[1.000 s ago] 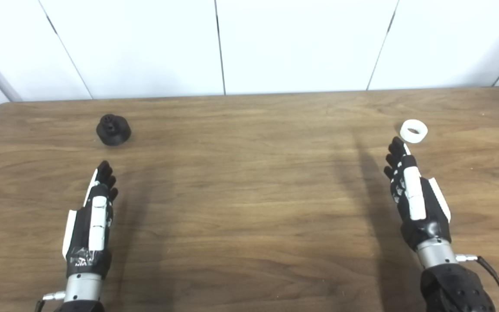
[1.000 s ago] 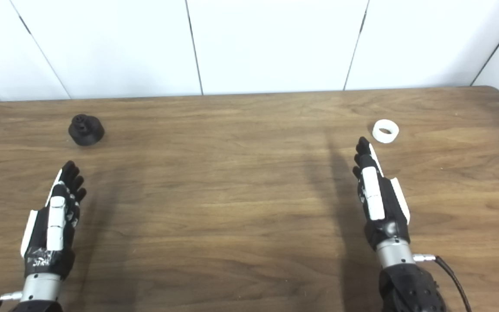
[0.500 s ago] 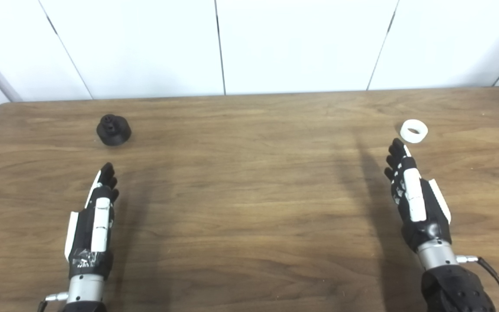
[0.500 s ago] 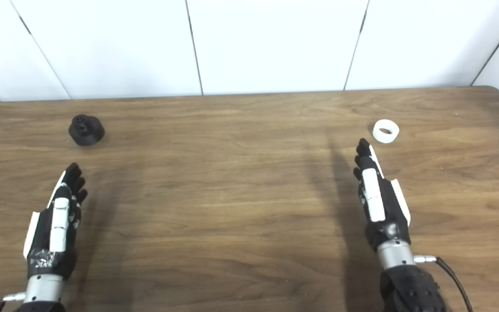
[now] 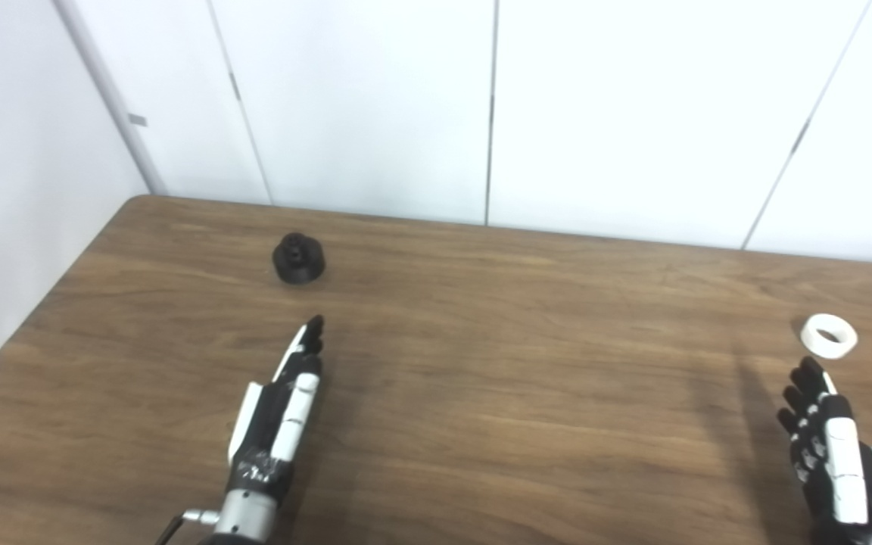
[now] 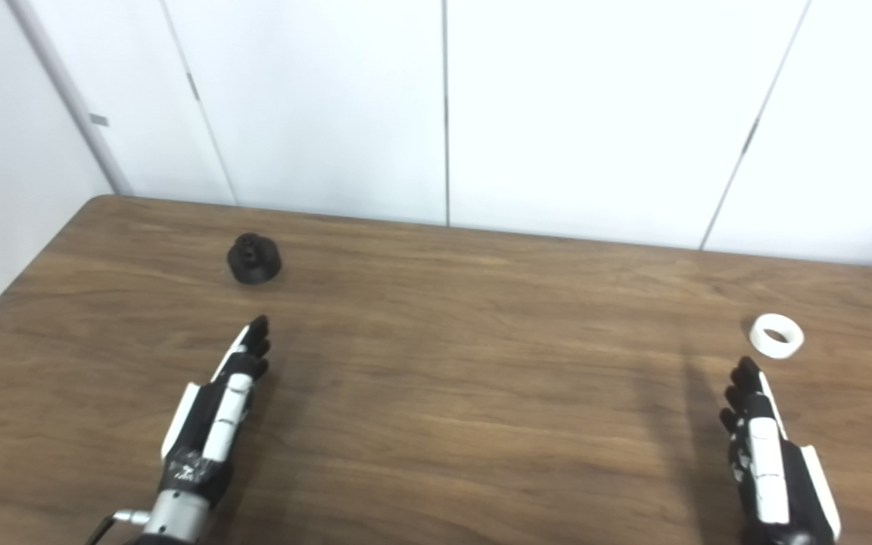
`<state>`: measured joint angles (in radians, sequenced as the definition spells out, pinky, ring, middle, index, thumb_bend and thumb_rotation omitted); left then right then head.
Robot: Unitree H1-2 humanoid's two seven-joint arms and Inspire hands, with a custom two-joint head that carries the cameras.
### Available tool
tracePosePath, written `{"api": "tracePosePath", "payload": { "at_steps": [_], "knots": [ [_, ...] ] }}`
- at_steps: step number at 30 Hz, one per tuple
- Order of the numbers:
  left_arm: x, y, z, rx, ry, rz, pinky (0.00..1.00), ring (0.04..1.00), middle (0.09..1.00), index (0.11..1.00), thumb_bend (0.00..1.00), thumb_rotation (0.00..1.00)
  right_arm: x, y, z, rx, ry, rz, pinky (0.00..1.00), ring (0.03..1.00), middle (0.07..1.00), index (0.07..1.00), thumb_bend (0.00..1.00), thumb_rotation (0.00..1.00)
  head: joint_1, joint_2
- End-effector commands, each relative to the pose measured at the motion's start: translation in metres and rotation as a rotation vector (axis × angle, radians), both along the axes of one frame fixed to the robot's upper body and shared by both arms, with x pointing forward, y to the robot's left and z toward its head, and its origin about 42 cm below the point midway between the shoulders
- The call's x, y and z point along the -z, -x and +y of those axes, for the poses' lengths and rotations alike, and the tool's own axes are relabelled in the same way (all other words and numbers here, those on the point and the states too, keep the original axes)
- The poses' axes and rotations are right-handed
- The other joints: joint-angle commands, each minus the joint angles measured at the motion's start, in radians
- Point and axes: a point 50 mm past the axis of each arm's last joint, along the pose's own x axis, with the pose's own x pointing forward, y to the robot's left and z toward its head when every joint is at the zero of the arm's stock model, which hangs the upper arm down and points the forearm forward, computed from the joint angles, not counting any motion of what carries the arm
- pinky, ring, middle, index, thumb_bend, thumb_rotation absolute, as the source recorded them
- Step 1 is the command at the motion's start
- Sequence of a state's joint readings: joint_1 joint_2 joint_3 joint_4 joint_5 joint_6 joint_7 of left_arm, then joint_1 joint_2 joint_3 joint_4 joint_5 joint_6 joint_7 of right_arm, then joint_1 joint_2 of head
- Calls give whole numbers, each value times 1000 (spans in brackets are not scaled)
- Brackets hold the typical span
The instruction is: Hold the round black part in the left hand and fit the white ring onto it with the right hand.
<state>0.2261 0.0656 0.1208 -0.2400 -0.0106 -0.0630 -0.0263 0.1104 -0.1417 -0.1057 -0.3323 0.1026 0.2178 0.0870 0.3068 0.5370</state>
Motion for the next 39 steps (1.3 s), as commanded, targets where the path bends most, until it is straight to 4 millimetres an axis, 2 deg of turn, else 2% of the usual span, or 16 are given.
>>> {"api": "tracePosePath", "payload": {
  "at_steps": [1,13,17,18,23,24,26,33,39],
  "knots": [
    [5,15,-5,-14,6,-13,1000,1000,1000,990,549,899,-11,-3,-1,-18,5,-65,1000,1000,1000,1000,467,1000,3,-2],
    [8,15,-5,-28,-45,-1,1000,1000,1000,992,562,843,-10,-2,4,-26,5,-55,1000,1000,1000,1000,468,1000,-14,-29],
    [5,18,-5,-65,-155,-1,993,995,992,972,595,751,-9,-1,3,-29,10,-52,1000,1000,1000,1000,466,1000,-15,-27],
    [2,18,-6,-79,-176,3,993,995,993,969,614,695,-8,-1,3,-30,10,-51,1000,1000,1000,1000,465,1000,-15,-27],
    [-20,15,-5,-126,-251,-11,989,992,987,959,807,460,-8,0,4,-28,14,-55,1000,1000,1000,1000,456,1000,-9,-23],
    [-24,13,-3,-134,-271,-14,996,995,985,954,861,409,-8,0,4,-28,12,-57,1000,1000,1000,1000,457,1000,-9,-23],
    [-33,7,4,-154,-335,-18,999,999,979,950,925,389,-8,0,5,-27,0,-55,1000,1000,1000,1000,466,1000,-7,-24],
    [-62,-16,36,-244,-504,9,1000,1000,998,951,949,374,-8,-3,8,-19,4,-47,1000,1000,1000,1000,464,1000,-7,-20],
    [-69,-40,61,-278,-605,29,1000,1000,965,931,951,366,-10,-3,7,-16,3,-50,1000,1000,1000,1000,414,1000,5,-18]
  ]
}}
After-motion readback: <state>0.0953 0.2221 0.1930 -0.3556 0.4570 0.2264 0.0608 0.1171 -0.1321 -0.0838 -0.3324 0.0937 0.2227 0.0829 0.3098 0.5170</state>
